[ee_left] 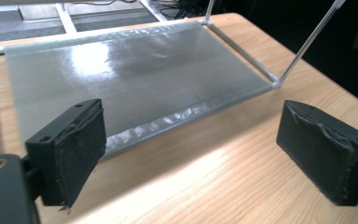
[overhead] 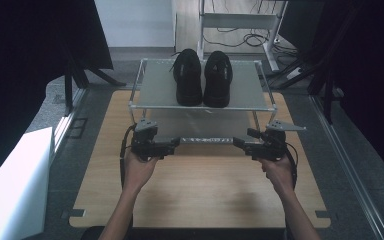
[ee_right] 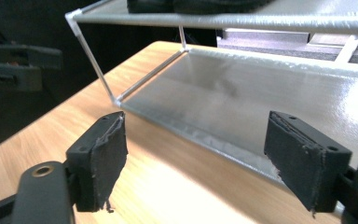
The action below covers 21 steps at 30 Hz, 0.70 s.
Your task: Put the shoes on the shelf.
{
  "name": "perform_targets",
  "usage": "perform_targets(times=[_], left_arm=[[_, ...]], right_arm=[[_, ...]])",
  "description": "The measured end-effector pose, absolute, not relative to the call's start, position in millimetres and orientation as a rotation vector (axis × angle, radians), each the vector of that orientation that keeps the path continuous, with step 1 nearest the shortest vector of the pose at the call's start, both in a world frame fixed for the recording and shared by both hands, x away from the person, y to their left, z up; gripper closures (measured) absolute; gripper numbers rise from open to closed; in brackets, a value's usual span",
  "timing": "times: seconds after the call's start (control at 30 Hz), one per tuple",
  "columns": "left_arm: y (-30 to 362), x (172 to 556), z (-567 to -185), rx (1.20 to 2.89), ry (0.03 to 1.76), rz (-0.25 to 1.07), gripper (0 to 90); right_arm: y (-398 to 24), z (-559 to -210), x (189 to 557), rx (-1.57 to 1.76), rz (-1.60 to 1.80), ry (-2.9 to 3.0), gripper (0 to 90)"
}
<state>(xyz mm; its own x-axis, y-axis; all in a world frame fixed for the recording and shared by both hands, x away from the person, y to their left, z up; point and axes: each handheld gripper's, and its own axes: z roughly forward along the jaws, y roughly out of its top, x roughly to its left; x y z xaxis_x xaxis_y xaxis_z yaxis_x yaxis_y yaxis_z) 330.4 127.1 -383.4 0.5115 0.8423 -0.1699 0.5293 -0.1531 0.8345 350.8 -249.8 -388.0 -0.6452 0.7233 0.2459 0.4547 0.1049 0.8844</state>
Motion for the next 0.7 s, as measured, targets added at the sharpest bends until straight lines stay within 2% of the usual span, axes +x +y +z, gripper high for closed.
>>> perform_targets(times=[0.33,0.7], left_arm=[[136.8,307.0,-390.2,1.887,1.122,0.489,1.1],[144.9,287.8,-411.9,1.908,1.128,0.500,0.0]], right_arm=[[-272.7,-399.4,333.8,1.174,1.474,2.163,14.5],[-296.0,-411.0,312.3,1.170,1.379,2.175,13.2]])
